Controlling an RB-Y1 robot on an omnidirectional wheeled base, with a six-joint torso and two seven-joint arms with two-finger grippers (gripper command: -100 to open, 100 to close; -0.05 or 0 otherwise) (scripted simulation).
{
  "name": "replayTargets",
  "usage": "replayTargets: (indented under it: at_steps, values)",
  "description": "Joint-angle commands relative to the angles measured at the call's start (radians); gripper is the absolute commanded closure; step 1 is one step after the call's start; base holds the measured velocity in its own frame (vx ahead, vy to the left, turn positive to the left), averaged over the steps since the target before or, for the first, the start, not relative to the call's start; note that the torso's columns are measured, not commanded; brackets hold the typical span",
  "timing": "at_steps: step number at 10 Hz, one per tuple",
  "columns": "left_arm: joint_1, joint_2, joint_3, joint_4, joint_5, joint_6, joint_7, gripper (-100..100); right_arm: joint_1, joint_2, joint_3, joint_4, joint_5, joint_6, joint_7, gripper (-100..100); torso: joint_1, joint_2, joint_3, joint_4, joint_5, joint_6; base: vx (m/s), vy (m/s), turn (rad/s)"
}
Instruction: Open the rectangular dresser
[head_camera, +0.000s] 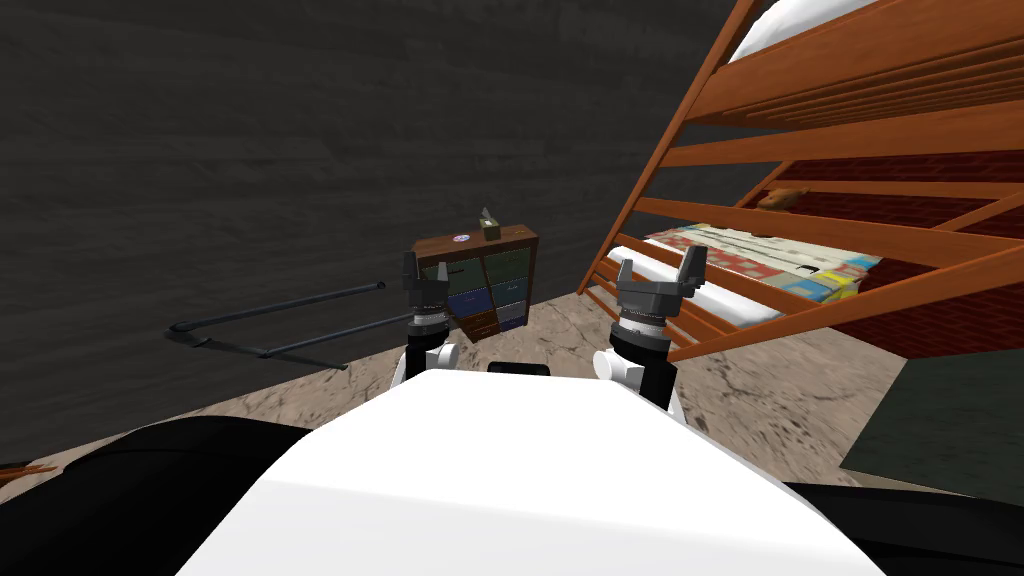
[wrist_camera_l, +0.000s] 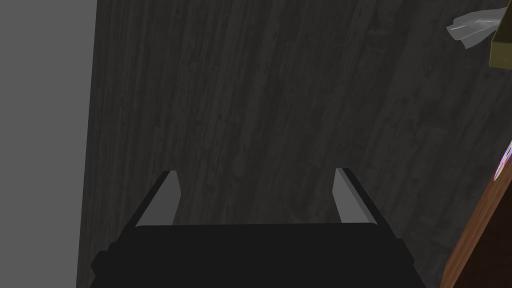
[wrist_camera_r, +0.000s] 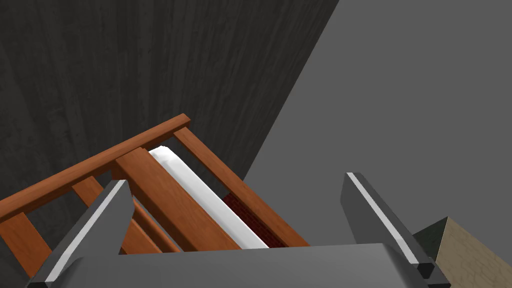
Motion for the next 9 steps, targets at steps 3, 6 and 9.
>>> replayTargets:
  at_steps: [3,6,9]
  values:
    - [0.000,0.000,0.000,0.000,0.000,0.000,0.000,0,0.000,0.000,0.000,0.000,0.000,0.000,0.000,0,0.000,0.175,-0.351,0.176,0.000,0.000,0.000,0.000,0.000]
    - [0.000,0.000,0.000,0.000,0.000,0.000,0.000,0,0.000,0.000,0.000,0.000,0.000,0.000,0.000,0,0.000,0.396,-0.792,0.396,0.000,0.000,0.000,0.000,0.000]
    - [0.000,0.000,0.000,0.000,0.000,0.000,0.000,0,0.000,0.000,0.000,0.000,0.000,0.000,0.000,0,0.000,0.618,-1.234,0.617,0.000,0.000,0.000,0.000,0.000]
